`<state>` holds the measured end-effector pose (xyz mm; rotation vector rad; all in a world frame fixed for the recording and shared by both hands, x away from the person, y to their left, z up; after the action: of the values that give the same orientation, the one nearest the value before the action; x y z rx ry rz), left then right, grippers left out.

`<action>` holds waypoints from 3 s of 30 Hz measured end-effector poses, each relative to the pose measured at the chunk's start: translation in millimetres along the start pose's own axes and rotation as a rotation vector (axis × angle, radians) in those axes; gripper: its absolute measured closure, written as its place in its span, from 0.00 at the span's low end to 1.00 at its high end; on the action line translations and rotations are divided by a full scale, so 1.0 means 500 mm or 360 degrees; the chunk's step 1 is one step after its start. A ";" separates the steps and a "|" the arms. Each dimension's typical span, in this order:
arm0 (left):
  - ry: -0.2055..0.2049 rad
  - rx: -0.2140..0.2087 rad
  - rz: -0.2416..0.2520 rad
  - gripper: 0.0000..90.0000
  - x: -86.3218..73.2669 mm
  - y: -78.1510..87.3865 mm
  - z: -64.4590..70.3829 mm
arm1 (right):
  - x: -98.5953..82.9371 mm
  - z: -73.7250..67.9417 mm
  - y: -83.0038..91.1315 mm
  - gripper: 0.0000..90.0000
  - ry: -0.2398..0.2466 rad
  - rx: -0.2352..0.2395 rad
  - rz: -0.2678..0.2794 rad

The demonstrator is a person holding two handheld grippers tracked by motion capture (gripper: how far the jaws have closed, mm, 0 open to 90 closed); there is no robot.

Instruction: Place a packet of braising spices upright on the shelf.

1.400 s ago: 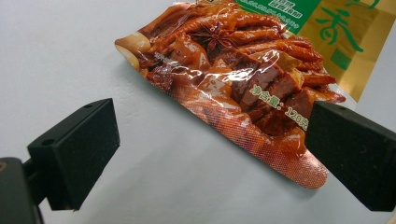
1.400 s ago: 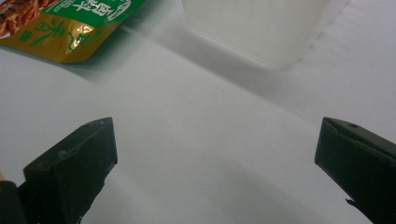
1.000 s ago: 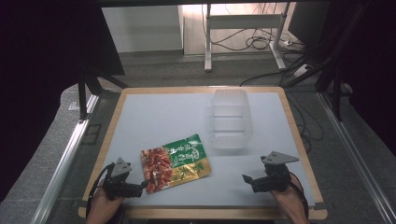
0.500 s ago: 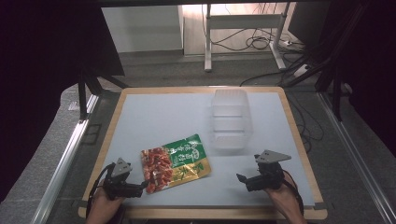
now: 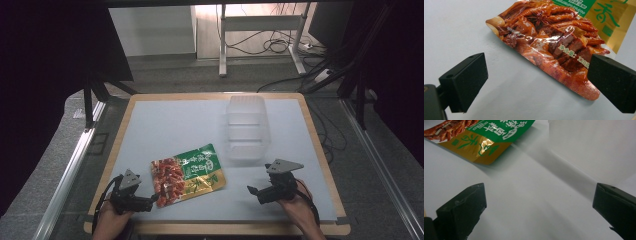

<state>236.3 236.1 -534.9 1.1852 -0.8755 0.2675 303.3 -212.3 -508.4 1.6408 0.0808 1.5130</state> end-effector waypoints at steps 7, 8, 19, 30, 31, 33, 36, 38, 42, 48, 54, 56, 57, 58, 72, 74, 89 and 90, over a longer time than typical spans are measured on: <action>0.0011 0.0001 0.0002 0.04 -0.002 0.002 -0.001 | 0.010 0.000 -0.021 0.00 0.0014 0.0038 -0.0017; 0.0011 0.0001 0.0001 0.04 -0.002 0.002 -0.001 | 0.012 -0.001 -0.024 0.00 0.0019 0.0041 -0.0014; 0.0021 0.0003 0.0000 0.04 -0.003 0.003 -0.002 | 0.031 0.003 -0.054 0.00 0.0004 0.0084 0.0026; 0.0009 0.0004 -0.0005 0.04 -0.003 0.002 0.000 | 0.054 0.004 -0.086 0.00 -0.0040 0.0138 0.0080; 0.0008 0.0004 -0.0006 0.04 -0.003 0.002 0.000 | 0.056 0.004 -0.089 0.00 -0.0042 0.0142 0.0083; 0.0009 0.0004 -0.0006 0.04 -0.003 0.002 0.000 | 0.059 0.004 -0.095 0.00 -0.0051 0.0154 0.0095; 0.0006 0.0004 -0.0008 0.04 -0.003 0.002 0.000 | 0.063 0.004 -0.105 0.00 -0.0071 0.0166 0.0086; 0.0002 0.0006 -0.0009 0.04 -0.003 0.001 0.000 | 0.064 0.003 -0.112 0.01 -0.0069 0.0173 0.0074; -0.0001 0.0008 -0.0009 0.04 -0.003 0.001 0.001 | 0.071 -0.008 -0.129 0.01 -0.0058 0.0214 0.0041; -0.0007 0.0014 -0.0010 0.04 -0.003 0.001 0.002 | 0.079 -0.021 -0.148 0.01 -0.0047 0.0249 0.0013; -0.0007 0.0012 -0.0012 0.04 -0.003 0.000 0.001 | 0.087 -0.030 -0.170 0.02 -0.0053 0.0302 -0.0047; -0.0004 0.0010 -0.0012 0.04 -0.003 0.001 0.001 | 0.089 -0.033 -0.175 0.04 -0.0051 0.0315 -0.0060; -0.0002 0.0010 -0.0012 0.04 -0.003 0.001 0.001 | 0.090 -0.034 -0.177 0.04 -0.0053 0.0318 -0.0067; -0.0001 0.0009 -0.0012 0.04 -0.003 0.001 0.000 | 0.091 -0.034 -0.180 0.05 -0.0060 0.0325 -0.0072; -0.0009 0.0011 -0.0013 0.04 -0.003 0.000 0.002 | 0.113 -0.051 -0.218 0.28 0.0000 0.0330 -0.0180; -0.0009 0.0011 -0.0013 0.04 -0.003 0.000 0.002 | 0.117 -0.053 -0.223 0.31 0.0004 0.0325 -0.0186; -0.0008 0.0011 -0.0011 0.04 -0.003 0.000 0.002 | 0.143 -0.051 -0.241 0.55 0.0042 0.0337 -0.0154; -0.0007 0.0011 -0.0012 0.04 -0.003 0.000 0.002 | 0.144 -0.050 -0.243 0.55 0.0042 0.0341 -0.0158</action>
<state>234.9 235.8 -535.6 1.1955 -0.8748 0.2622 360.7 -82.7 -531.0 1.7571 0.3441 1.4910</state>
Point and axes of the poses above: each handheld gripper's, and its own axes: y roughly backward along the jaws, x roughly out of its top, z roughly to its right, the point moved 1 cm from there along -y, roughly forward along the jaws, and after that the axes turned 8 degrees about y, right-handed, at the moved point
